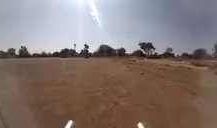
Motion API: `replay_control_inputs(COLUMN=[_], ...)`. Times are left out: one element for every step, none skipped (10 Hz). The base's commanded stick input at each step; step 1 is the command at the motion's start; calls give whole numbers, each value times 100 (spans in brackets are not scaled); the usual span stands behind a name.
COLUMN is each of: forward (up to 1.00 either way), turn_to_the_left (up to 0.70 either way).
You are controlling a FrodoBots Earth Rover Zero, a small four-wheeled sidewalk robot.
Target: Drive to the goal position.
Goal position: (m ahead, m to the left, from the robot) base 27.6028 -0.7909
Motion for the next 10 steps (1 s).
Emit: replay_control_inputs(forward=[50, 50, 50, 50, 50, 50, 50, 50, 50, 50], turn_to_the_left=[0, 0, 0, 0, 0, 0, 0, 0, 0, 0])
